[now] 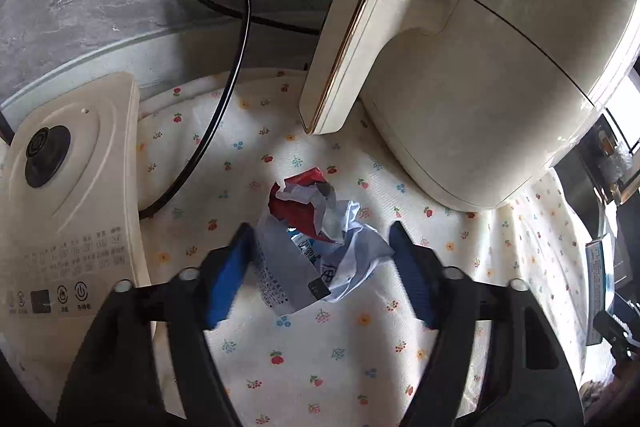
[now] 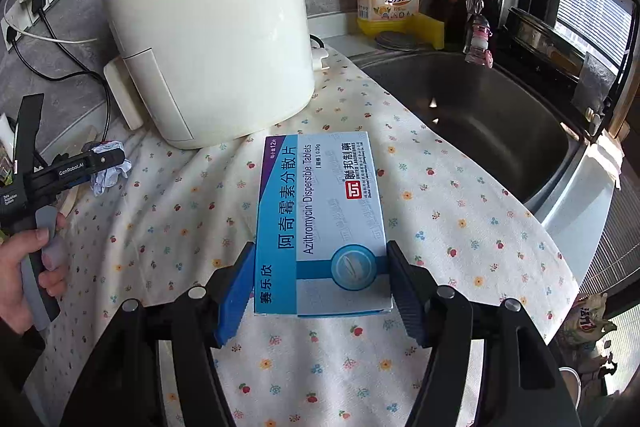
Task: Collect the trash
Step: 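Grasp the blue-and-white medicine box with the right tool while the left tool grasps the crumpled tissue, then carry the box and tissue to the bucket and open the right tool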
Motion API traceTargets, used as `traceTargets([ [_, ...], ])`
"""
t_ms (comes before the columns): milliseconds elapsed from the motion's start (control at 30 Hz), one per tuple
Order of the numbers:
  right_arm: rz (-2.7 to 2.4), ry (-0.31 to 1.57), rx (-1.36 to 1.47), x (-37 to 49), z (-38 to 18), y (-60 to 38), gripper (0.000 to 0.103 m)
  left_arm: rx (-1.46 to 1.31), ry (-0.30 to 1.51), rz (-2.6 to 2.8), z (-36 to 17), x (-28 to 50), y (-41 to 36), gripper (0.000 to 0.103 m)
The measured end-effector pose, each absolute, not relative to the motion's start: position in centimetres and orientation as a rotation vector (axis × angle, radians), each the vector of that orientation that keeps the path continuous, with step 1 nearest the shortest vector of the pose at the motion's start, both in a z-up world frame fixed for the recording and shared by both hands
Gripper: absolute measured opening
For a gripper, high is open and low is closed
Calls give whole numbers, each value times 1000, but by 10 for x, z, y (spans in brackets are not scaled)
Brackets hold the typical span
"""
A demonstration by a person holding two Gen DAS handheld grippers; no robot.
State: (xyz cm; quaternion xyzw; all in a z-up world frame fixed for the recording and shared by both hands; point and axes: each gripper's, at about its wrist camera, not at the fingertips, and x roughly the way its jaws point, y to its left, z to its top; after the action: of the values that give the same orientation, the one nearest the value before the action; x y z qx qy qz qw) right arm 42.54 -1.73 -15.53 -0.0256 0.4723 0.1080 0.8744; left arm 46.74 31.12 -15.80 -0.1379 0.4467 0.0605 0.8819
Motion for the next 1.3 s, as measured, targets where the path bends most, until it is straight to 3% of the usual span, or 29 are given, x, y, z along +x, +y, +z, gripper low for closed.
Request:
traceTargets([
  [100, 226, 969, -38, 418, -150, -27, 63, -284, 885, 128, -143, 454, 304, 38],
  [600, 194, 932, 24, 362, -129, -111, 63, -248, 776, -12, -85, 380, 207, 40],
  [1300, -121, 935, 122, 235, -107, -389, 63, -160, 835, -340, -85, 317, -75, 41],
])
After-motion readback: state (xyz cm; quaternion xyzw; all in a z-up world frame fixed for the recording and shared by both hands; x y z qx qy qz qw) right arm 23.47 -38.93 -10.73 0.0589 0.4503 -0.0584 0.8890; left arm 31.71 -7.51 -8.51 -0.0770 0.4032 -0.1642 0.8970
